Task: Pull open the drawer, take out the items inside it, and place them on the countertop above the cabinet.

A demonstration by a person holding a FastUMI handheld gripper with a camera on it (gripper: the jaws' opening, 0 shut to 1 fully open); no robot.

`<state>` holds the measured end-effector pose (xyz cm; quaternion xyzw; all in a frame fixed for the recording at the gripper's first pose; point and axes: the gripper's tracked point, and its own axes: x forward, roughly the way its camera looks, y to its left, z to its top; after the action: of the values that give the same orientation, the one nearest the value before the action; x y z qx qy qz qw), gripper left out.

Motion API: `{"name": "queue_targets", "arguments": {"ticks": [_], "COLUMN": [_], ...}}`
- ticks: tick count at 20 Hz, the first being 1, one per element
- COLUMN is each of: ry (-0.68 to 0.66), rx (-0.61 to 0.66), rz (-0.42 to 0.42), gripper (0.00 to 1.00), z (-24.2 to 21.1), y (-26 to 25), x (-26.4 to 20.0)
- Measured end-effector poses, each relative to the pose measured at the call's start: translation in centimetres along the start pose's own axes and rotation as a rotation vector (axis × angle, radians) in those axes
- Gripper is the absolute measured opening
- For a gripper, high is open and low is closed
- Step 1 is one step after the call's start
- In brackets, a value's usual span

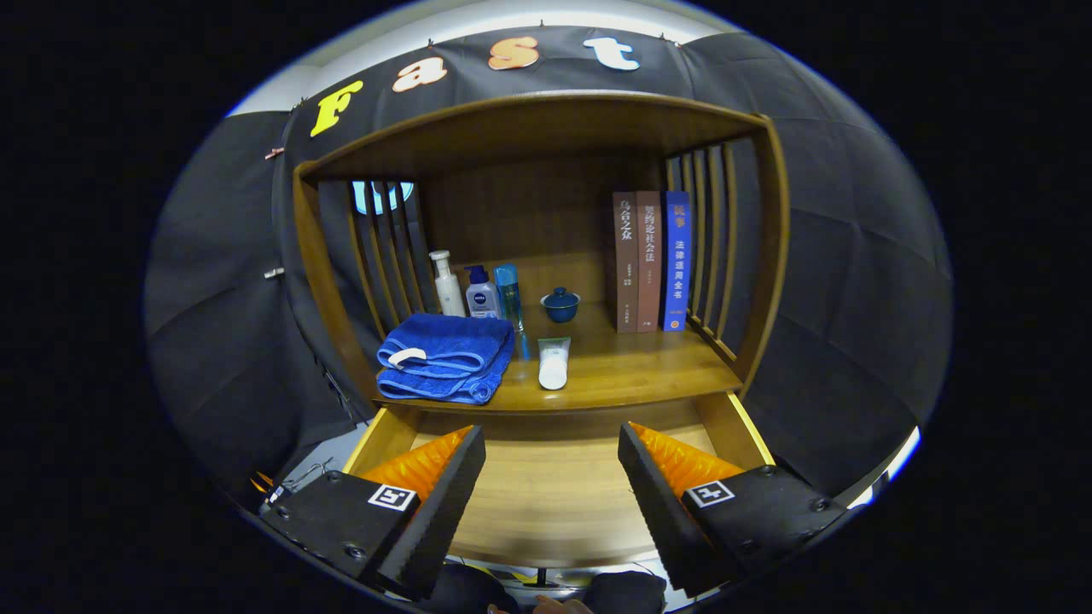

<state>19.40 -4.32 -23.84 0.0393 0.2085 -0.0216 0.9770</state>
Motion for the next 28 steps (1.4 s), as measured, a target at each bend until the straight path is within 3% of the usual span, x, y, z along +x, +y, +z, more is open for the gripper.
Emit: {"name": "queue_targets", "arguments": {"ticks": [5, 15, 28], "ry": [-0.026, 0.037, 0.042], "rx": [-0.020, -0.073, -0.058], "rz": [0.056, 0.020, -0.059], "gripper": [1.00, 1.00, 0.98], "z": [-3.2, -10.1, -10.9], "y": [0.9, 0.0, -1.3], "x": [-2.0, -2.3, -1.2]}}
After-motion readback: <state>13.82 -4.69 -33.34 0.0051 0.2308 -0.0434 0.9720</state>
